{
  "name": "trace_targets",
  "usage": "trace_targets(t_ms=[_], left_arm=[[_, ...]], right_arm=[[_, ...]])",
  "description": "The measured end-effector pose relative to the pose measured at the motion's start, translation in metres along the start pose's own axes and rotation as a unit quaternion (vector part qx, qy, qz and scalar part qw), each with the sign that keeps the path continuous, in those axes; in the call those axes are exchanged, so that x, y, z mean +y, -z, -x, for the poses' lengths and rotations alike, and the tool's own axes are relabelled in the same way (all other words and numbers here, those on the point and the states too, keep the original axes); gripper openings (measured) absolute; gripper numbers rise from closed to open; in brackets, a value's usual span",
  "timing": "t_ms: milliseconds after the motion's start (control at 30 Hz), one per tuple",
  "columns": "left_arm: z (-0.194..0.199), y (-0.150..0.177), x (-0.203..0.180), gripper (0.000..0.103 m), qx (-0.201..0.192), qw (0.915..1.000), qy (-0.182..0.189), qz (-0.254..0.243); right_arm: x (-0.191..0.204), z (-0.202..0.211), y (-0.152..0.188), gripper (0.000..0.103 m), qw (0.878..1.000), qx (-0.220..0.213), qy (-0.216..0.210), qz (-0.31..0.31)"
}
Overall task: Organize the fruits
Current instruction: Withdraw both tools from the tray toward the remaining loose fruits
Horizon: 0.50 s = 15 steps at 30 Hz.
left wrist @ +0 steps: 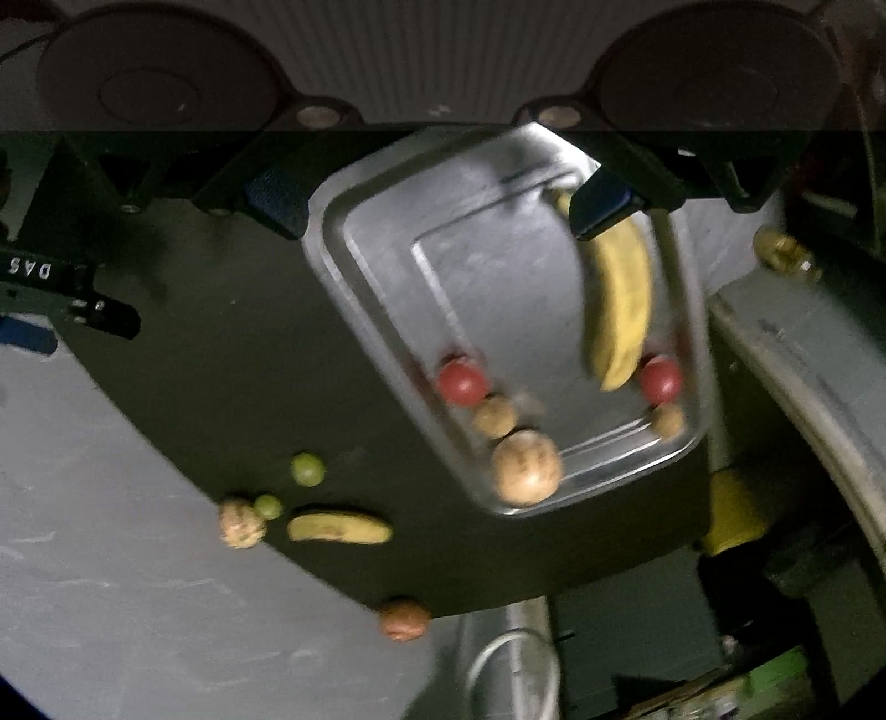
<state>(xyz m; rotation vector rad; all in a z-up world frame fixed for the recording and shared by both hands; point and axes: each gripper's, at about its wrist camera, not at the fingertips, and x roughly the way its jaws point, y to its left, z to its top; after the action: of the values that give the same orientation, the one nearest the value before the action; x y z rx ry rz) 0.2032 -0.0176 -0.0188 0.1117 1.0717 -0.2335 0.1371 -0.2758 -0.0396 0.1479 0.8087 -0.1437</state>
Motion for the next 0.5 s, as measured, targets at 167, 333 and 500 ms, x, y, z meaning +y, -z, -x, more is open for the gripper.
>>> trace_targets(t_ms=[167,333,500], left_arm=[[-0.005,-0.009,0.000,0.102,-0.024,0.9985,0.033,-0.035],[-0.011,-0.019,0.006,0.102,-0.057,0.9939,0.065,-0.068],[-0.019,-0.038,0.000,0.102,-0.084,0.9891,0.081,-0.089]], right_arm=[[-0.005,0.009,-0.011,0.102,0.998,0.001,0.007,-0.059],[0.002,0.013,-0.032,0.102,0.997,-0.008,0.020,-0.072],[0.008,0.000,-0.056,0.102,0.997,-0.011,0.006,-0.082]])
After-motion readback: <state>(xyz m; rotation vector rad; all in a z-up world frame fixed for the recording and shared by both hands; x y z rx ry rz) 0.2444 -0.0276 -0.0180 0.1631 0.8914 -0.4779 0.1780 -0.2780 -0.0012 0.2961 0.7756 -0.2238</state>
